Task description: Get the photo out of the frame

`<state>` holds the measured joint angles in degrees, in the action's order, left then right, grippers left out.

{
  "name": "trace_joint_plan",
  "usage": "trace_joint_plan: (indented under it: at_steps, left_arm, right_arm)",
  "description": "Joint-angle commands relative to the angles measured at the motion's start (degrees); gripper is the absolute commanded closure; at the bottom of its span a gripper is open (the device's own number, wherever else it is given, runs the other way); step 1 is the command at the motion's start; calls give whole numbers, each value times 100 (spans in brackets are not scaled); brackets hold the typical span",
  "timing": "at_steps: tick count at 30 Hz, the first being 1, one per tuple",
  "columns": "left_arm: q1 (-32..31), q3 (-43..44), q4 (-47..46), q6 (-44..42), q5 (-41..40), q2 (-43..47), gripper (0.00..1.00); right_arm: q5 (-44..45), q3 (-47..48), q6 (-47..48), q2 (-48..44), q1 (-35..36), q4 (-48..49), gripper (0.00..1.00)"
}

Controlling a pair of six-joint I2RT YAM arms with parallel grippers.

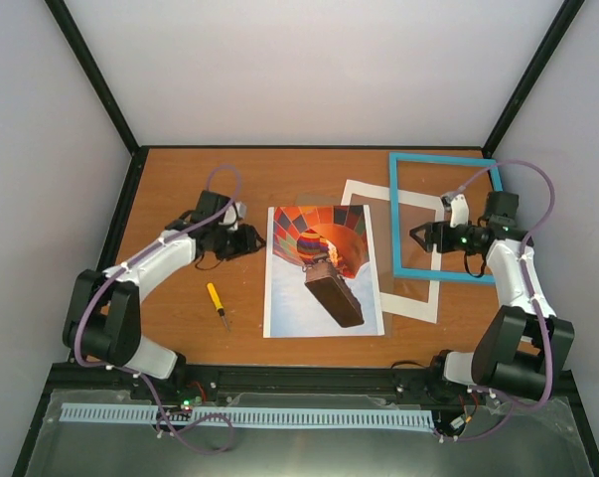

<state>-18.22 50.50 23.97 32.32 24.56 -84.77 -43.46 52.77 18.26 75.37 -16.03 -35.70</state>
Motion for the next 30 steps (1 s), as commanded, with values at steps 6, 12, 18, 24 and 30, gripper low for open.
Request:
trace_joint_plan:
  at_steps: [6,12,18,24,30]
  left_arm:
    - [121,1470,699,-1126,-2037,731,42]
    - [125,1489,71,-1660,-3403,1502,16]
    - [125,1264,-454,-1227,-4420,1987,0]
    - [125,1497,5,-630,-4813,1843,0]
    - [123,1431,-264,-711,-4778,2127,0]
  right_arm:
    - [474,952,763,-344,14,-536,21]
    - [768,1354,788,-580,12,-701,17]
    - [794,1827,320,-854,12,-591,8]
    - [1281,1462,-816,-1276,12,632,0]
    - [1463,1296,-1227,-1156,10,893,0]
